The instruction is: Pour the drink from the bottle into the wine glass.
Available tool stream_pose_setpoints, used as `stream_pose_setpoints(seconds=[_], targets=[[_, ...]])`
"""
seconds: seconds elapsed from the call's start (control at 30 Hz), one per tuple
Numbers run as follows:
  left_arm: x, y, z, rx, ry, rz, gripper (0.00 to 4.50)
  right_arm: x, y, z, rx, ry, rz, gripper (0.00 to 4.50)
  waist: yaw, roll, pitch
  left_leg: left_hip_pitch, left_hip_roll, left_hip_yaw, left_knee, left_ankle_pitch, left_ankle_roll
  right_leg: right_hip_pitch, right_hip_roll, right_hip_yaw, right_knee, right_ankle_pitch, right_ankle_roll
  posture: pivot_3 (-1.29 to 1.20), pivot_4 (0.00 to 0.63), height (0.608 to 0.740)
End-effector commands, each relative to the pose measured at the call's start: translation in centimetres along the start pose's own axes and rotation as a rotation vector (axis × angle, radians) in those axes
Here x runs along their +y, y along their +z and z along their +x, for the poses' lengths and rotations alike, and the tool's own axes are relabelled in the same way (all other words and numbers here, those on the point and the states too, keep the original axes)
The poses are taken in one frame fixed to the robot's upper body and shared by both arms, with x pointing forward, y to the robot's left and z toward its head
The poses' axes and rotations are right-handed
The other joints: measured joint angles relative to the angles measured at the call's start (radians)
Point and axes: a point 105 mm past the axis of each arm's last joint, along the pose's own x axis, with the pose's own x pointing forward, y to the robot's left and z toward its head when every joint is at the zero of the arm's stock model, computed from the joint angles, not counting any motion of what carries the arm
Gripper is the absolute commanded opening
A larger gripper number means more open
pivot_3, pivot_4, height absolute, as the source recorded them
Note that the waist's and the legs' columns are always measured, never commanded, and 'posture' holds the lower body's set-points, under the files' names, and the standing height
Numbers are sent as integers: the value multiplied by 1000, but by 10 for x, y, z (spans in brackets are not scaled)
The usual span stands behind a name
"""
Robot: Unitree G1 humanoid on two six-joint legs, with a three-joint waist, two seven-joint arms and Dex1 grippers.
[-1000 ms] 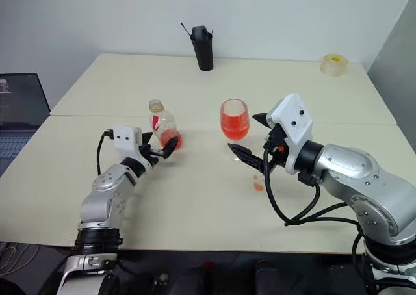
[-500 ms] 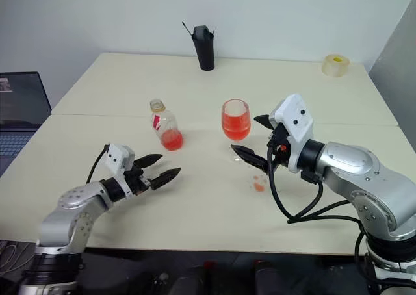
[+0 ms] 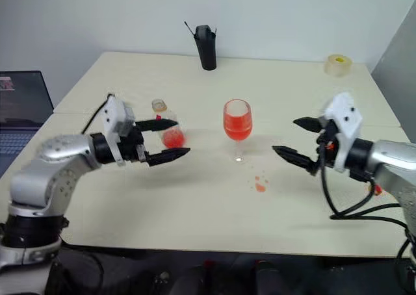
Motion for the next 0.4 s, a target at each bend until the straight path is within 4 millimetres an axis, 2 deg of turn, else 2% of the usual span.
stream_pose_setpoints(seconds=[0.03,0.17,0.4], targets=[[2,28,-10,-58,-28,10,4484,-2,22,-14,-69,13,-67,4500,-2,1,0,0,0,0,0,0,0,0,0,0,0,0,0,0,150,740],[7,38,-17,-83,-27,-14,4484,-1,23,-16,-63,33,-75,4500,-5,1,0,0,1,0,0,0,0,0,1,0,0,0,0,0,150,740],[3,21,-20,-57,-24,-45,4484,-1,21,-9,-64,52,-77,4500,-4,0,1,0,1,0,0,0,0,0,1,0,0,0,0,0,150,740]])
